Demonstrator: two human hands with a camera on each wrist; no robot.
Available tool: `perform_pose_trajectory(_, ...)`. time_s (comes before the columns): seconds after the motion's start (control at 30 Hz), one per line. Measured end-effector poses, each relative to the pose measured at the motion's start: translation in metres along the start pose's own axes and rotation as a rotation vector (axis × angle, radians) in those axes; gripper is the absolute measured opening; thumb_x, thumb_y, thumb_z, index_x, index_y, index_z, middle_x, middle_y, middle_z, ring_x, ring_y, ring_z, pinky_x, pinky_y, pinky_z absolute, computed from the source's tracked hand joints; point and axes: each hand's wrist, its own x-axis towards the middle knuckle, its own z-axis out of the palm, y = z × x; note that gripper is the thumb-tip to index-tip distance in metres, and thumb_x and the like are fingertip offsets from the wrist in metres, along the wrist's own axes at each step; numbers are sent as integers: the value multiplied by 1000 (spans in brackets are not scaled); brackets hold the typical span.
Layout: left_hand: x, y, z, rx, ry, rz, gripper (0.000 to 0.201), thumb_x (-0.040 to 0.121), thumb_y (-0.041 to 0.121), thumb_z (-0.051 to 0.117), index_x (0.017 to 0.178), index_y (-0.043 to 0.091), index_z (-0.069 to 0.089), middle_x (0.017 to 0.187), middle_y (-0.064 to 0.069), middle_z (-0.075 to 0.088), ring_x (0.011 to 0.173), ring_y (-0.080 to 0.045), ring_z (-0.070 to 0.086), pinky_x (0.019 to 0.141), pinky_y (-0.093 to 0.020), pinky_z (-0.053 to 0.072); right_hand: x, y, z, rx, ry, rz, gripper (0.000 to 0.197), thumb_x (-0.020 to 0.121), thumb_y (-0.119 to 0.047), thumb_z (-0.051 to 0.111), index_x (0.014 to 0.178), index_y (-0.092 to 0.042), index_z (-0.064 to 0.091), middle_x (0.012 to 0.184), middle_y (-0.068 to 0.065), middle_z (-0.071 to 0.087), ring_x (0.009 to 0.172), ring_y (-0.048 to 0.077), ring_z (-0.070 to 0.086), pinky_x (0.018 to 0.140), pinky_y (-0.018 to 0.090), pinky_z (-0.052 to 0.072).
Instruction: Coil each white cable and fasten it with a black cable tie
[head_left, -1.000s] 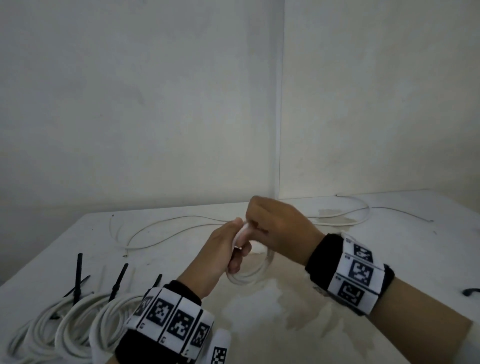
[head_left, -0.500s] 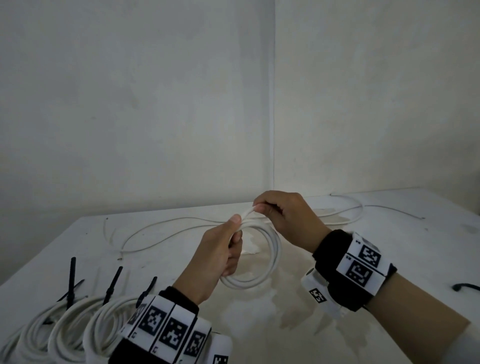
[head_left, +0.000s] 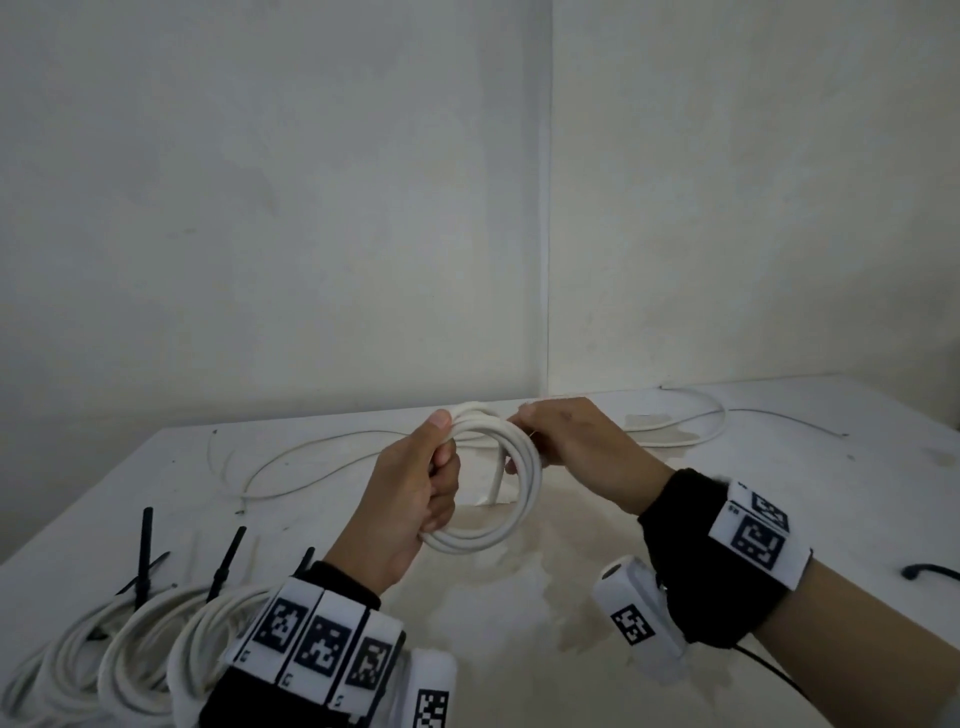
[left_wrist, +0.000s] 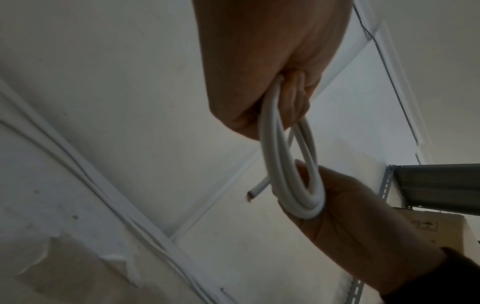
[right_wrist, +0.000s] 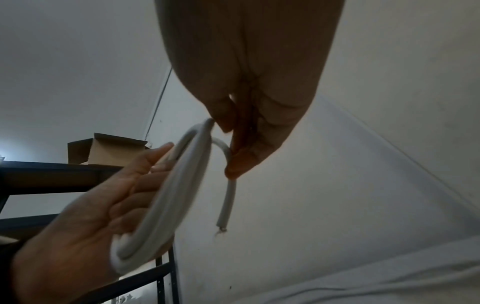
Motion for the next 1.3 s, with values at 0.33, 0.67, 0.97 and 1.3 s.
perform_pose_trajectory(0.33,2,-6,-2,-40,48,13,42,98,28,36,58,15,32,40,8,24,33,-5,16,34,-18,16,-11,3,17,182,-95,4,22,92,-13,53,84,6,60,63,5,63,58,11,58,61,17,46)
perform_pose_trajectory(0.67,4,-4,-2,-35,74,33,41,97,27,37,59,14,34,40,8,25,33,-5,18,33,-17,18,-13,-2,12,470,-273,167,5,81,-4,50,81,-9,51,61,3,61,67,19,66,66,27,54)
perform_pose_trajectory(0.97,3,-10,-5,-51,21,47,40,98,31,35,62,12,40,42,6,28,36,-8,25,45,-21,35,-6,-6,10,469,-115,167,42,97,-36,31,82,-7,57,48,-1,42,47,14,48,71,31,50)
perform_pose_trajectory(1.3,-1,-25,-19,121,-178,36,40,98,27,30,82,6,59,60,1,59,62,-12,57,68,-24,50,-5,-5,14,195,122,119,47,95,-41,40,65,-9,56,39,-11,33,39,6,30,49,23,38)
